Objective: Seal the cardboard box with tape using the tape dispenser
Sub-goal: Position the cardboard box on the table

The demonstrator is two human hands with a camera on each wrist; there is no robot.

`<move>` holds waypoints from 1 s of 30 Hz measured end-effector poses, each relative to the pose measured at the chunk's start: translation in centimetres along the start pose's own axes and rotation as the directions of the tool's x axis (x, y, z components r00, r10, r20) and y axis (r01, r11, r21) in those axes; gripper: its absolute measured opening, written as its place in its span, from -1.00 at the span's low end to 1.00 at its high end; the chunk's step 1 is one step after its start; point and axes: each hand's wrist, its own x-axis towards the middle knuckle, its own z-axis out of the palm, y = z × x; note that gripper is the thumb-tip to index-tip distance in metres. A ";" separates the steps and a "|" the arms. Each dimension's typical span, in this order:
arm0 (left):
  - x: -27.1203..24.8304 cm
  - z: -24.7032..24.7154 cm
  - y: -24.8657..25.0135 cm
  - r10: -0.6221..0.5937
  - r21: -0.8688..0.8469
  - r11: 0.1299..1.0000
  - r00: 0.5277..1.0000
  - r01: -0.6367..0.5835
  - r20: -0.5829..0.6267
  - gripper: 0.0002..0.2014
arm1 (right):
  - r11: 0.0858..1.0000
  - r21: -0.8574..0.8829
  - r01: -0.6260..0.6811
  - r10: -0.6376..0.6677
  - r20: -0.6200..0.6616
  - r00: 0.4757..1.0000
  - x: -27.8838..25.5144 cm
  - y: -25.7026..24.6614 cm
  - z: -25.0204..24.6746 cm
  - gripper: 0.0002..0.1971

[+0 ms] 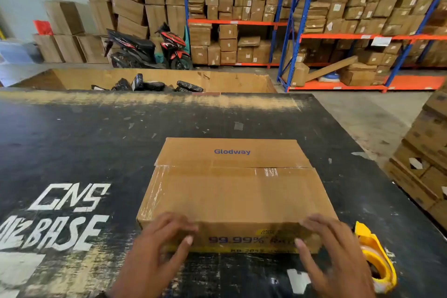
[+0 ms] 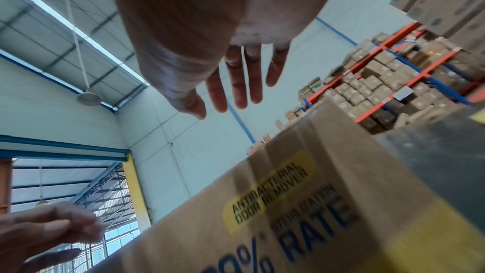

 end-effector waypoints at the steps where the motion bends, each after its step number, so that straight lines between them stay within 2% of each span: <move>1: 1.5 0.2 0.3 0.022 0.080 0.997 1.000 -0.022 0.002 -0.73 | 1.000 -0.022 -0.002 0.002 0.004 1.000 1.8 -1.0 0.6 -0.58; 4: 4.2 1.3 0.0 -0.037 0.362 0.932 0.995 0.002 0.091 -0.49 | 0.987 -0.160 -0.024 0.051 0.167 0.985 5.2 -0.8 2.3 -0.51; 7: 3.7 2.4 -1.0 -0.073 0.472 0.882 0.985 -0.010 0.158 -0.44 | 0.968 -0.250 -0.020 0.093 0.285 0.954 5.1 0.3 4.4 -0.47; 11: 3.8 2.2 -0.6 -0.093 0.503 0.864 0.984 0.003 0.155 -0.43 | 0.958 -0.287 0.006 0.078 0.281 0.957 4.8 0.7 5.0 -0.48; 13: 4.7 2.3 0.2 -0.105 0.504 0.863 0.988 0.032 0.116 -0.45 | 0.958 -0.288 0.004 0.080 0.278 0.957 4.9 0.8 4.9 -0.48; 16: 7.0 3.2 1.9 -0.090 0.415 0.908 0.994 0.055 0.066 -0.49 | 0.957 -0.292 0.007 0.072 0.259 0.963 5.0 1.0 5.1 -0.50; 18: 8.9 4.9 3.0 -0.046 0.360 0.933 0.993 0.004 0.108 -0.44 | 0.956 -0.293 0.000 0.078 0.253 0.964 4.9 1.0 5.2 -0.50; 21: 12.0 8.1 4.1 0.003 0.403 0.911 0.979 -0.086 0.202 -0.29 | 0.954 -0.298 -0.009 0.086 0.246 0.965 4.8 0.9 5.3 -0.49; 25: 13.9 11.3 4.8 -0.094 0.487 0.870 0.943 -0.079 0.319 -0.21 | 0.958 -0.286 -0.020 0.088 0.227 0.970 4.7 1.0 5.6 -0.50; 30: 13.6 12.4 4.7 -0.147 0.554 0.831 0.936 -0.058 0.319 -0.24 | 0.963 -0.269 -0.027 0.087 0.211 0.974 4.6 0.8 5.5 -0.51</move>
